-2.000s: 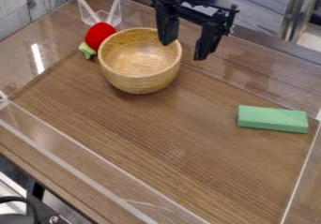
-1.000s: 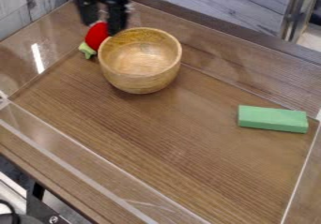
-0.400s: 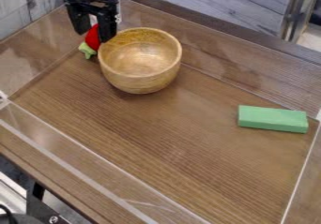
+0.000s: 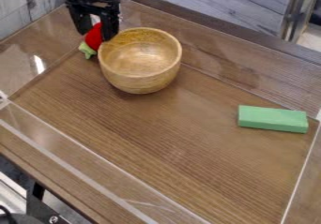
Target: Move the red fruit to the right
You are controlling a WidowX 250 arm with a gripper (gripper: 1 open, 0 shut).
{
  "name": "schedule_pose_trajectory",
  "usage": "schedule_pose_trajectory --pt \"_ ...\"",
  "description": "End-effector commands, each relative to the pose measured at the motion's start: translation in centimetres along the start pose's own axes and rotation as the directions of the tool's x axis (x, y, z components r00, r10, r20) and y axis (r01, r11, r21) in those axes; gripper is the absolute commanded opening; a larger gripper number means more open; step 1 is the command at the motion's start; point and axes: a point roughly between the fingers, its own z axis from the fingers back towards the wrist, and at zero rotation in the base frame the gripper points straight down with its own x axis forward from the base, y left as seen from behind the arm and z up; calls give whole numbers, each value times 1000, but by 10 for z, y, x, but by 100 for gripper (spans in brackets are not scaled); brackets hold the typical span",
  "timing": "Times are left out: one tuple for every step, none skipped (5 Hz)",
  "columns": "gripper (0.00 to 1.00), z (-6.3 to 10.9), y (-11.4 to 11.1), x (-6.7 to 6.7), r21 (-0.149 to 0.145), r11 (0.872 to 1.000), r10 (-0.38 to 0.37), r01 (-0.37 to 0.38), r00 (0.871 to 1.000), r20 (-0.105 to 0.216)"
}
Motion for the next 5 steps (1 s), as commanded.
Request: schedule_pose_trajectory --pt "100 19 7 18 28 999 26 -28 997 79" --pt "100 15 10 27 30 998 50 -53 995 90" --pt "100 13 15 33 36 989 141 -145 985 103" --pt "100 12 19 37 41 973 221 -226 969 112" --pt "100 22 14 42 40 978 198 -204 973 118"
